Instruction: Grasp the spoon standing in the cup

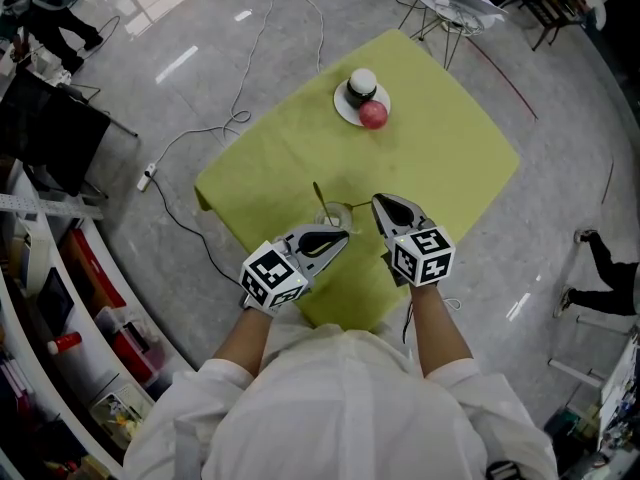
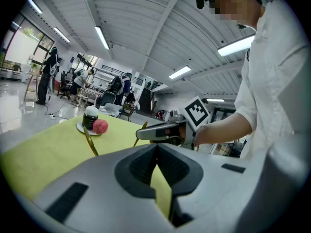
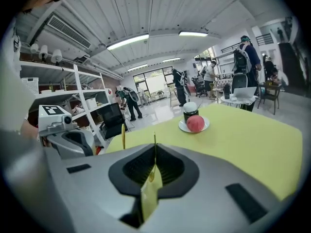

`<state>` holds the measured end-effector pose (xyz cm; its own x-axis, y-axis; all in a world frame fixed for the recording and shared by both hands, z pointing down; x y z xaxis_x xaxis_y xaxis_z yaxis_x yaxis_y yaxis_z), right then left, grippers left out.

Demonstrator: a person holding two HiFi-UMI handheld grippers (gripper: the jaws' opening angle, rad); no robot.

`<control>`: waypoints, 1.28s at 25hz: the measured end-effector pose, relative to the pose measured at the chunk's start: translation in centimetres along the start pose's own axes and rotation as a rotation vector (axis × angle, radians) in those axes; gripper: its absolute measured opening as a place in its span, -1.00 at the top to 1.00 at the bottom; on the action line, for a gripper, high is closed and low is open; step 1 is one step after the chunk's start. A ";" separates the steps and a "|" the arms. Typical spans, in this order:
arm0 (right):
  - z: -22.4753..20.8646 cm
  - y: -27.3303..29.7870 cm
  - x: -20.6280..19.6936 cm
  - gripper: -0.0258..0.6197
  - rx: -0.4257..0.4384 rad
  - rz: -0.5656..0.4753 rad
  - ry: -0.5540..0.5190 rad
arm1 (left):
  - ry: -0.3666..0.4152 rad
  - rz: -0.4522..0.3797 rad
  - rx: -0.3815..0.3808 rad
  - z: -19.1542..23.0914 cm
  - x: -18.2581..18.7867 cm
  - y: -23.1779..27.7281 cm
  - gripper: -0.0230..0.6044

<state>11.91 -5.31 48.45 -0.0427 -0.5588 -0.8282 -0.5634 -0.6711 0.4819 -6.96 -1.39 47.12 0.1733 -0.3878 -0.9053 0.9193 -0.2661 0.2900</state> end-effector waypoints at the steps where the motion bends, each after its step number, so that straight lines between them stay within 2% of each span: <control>1: 0.0 0.1 0.0 0.90 -0.001 0.005 -0.004 | 0.000 0.000 0.000 0.0 0.0 0.0 0.91; 20: -0.9 0.5 -0.8 0.89 -0.002 0.049 -0.012 | -0.004 0.001 0.001 0.0 -0.1 0.0 0.91; 26: -1.2 0.3 -0.8 0.88 -0.026 0.080 -0.071 | -0.003 0.000 -0.001 0.0 -0.1 0.1 0.91; 27: -1.3 0.3 -0.8 0.84 -0.031 0.085 -0.080 | -0.004 0.000 -0.002 0.0 -0.1 0.1 0.91; 28: -1.4 0.2 -0.8 0.65 -0.037 0.090 -0.088 | -0.004 0.000 -0.002 0.0 -0.1 0.1 0.91; 32: -1.9 -0.2 -0.5 0.53 -0.075 0.106 -0.119 | -0.005 0.001 -0.004 0.0 -0.1 0.3 0.91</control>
<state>13.64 -5.80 49.35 -0.1985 -0.5696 -0.7976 -0.4873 -0.6488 0.5845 -6.71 -1.40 47.23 0.1720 -0.3928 -0.9034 0.9206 -0.2624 0.2894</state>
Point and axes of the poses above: the fingertips, and each gripper's own axes: y forward along the fingers, z to its left, x out of its top, the point moved 9 cm from there along -y, backward along the fingers, and after that the axes turned 1 degree about z, right-handed, at the moved point
